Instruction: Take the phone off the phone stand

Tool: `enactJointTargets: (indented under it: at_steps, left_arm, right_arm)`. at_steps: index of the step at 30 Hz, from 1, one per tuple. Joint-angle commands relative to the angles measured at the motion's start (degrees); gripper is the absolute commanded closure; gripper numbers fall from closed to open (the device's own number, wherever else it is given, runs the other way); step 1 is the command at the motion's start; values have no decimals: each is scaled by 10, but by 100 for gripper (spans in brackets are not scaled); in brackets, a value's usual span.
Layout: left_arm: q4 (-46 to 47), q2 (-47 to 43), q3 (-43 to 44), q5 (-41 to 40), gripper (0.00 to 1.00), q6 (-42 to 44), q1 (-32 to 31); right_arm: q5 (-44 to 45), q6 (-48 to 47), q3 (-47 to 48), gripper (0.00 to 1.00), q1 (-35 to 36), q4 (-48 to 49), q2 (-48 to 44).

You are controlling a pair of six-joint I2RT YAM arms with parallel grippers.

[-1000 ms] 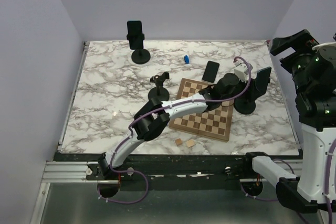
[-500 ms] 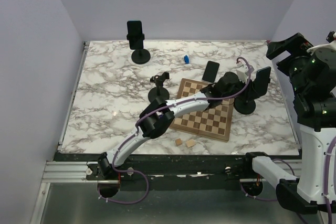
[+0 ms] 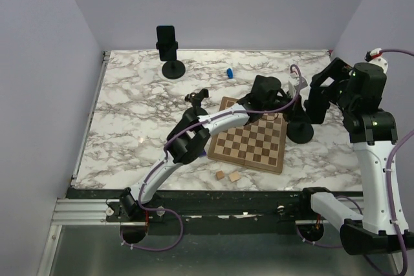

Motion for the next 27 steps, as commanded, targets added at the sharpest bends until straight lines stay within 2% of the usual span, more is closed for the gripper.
enactJointTargets:
  at_steps: [1,6,16,27]
  left_arm:
    - [-6,-9,-9,154,100,48,18]
    - [-59,5,31,225,100,87,25]
    - [-39,0,23,240,100,75,26]
    - [-29,-2,15,234,100,64,26]
  right_arm:
    - [-3,1,-37,0,-1,-27,-12]
    - [15,-19,-58,0,-1,-59,-11]
    - [29,-60,-52,0,-1,-111,28]
    - [9,-119,-93,0,-1,-81,52]
